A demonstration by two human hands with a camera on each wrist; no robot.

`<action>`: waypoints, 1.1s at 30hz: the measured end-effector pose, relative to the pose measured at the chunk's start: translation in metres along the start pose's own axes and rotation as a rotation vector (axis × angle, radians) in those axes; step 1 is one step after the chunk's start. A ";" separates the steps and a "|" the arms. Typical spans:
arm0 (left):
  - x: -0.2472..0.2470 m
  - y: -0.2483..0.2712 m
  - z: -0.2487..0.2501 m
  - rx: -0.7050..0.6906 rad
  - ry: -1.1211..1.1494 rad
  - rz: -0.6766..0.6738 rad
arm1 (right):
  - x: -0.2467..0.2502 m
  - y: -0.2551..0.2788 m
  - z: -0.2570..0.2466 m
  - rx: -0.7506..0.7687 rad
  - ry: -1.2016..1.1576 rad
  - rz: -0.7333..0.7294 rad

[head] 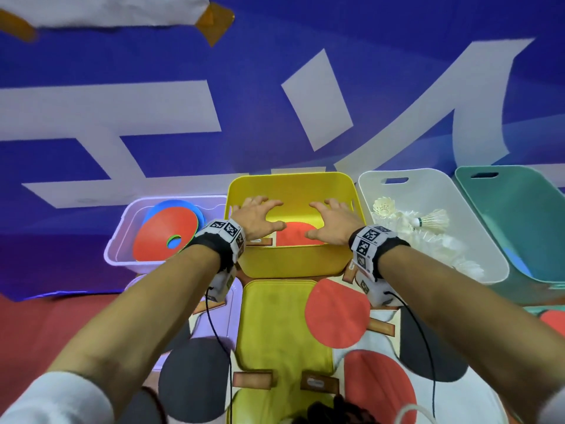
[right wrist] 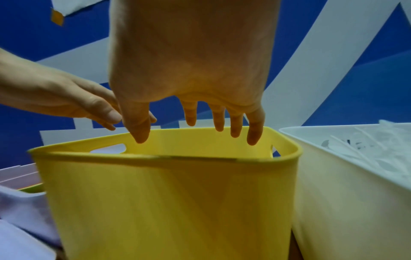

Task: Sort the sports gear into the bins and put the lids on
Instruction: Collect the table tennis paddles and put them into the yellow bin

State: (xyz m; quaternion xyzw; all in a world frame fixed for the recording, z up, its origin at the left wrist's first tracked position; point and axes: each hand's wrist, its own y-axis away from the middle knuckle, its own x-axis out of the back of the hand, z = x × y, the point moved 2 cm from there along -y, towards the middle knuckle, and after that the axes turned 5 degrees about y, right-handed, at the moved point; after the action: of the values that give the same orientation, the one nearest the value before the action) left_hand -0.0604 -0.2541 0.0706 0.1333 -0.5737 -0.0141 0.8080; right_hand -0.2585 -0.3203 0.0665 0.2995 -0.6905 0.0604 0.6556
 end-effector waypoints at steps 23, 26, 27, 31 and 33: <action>-0.154 0.278 -0.094 0.579 0.231 0.036 | -0.150 0.122 -0.131 0.612 0.143 0.012; -0.161 0.280 -0.108 0.572 0.228 0.010 | -0.174 0.124 -0.149 0.611 0.139 -0.118; -0.163 0.280 -0.112 0.567 0.224 -0.002 | -0.182 0.125 -0.154 0.607 0.150 -0.154; -0.176 0.277 -0.131 0.552 0.189 -0.087 | -0.206 0.127 -0.167 0.620 0.268 -0.222; -0.186 0.274 -0.140 0.535 0.148 -0.150 | -0.215 0.130 -0.167 0.645 0.355 -0.245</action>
State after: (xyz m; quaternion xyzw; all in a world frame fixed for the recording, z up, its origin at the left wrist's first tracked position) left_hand -0.0295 0.0701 -0.0803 0.3847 -0.4850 0.0877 0.7804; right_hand -0.1856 -0.0627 -0.0733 0.5554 -0.4710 0.2465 0.6395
